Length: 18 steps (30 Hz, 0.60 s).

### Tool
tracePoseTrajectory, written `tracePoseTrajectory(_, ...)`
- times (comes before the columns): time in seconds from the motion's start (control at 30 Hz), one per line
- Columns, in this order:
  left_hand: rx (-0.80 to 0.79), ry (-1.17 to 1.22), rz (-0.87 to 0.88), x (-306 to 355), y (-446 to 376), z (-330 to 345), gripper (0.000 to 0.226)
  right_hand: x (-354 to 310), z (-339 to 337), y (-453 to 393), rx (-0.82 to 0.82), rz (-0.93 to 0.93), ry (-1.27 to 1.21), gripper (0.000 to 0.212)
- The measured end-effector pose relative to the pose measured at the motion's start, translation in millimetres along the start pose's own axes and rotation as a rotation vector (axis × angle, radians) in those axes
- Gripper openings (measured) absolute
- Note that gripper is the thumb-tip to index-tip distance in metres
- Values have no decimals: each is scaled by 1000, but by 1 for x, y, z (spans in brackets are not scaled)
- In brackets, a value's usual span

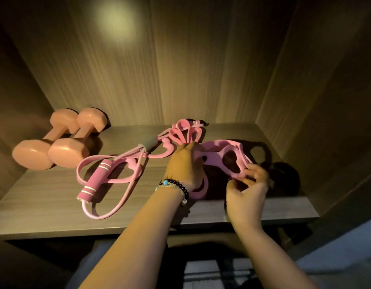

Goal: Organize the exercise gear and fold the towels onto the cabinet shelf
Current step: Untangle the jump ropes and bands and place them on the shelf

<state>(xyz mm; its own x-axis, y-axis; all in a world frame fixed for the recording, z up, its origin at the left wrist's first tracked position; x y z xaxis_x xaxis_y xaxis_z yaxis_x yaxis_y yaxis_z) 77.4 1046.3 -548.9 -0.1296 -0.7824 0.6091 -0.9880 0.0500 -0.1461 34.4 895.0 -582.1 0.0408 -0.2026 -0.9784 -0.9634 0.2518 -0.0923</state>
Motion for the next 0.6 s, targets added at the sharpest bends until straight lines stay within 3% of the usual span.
tracePoseTrajectory(0.13, 58, 117, 127, 3, 19, -15, 27, -3, 0, -4, -62, 100, 209, 66)
tracePoseTrajectory(0.23, 96, 267, 185, 2, 37, -27, 27, -6, 3, -4, -146, 24, 283, 38)
tracePoseTrajectory(0.3, 162, 345, 219, 3, 49, -39, 34, -15, 5, 3, -209, -24, 269, 30)
tracePoseTrajectory(0.4, 193, 360, 192, 0, 59, -60, 51, -30, 10, 18, -353, -47, 280, 45)
tracePoseTrajectory(0.5, 234, 396, 192, -1, 75, -85, 51, -45, 17, 33, -472, -15, 307, 82)
tracePoseTrajectory(0.6, 253, 520, 201, 11, 97, -109, 37, -59, 22, 46, -496, 9, 342, 72)
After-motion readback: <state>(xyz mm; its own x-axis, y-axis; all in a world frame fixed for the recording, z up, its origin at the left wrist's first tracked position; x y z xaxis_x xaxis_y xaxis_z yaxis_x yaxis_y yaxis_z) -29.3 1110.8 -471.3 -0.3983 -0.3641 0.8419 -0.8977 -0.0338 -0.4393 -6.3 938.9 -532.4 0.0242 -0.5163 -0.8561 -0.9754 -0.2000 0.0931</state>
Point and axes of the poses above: each hand's wrist, its own y-axis away from the middle knuckle, its own z-axis out of the palm, x = y × z, the point moved 3 cm from there along -y, towards the middle knuckle, and after that the axes turned 11 degrees about -x, right-handed, at the moved point
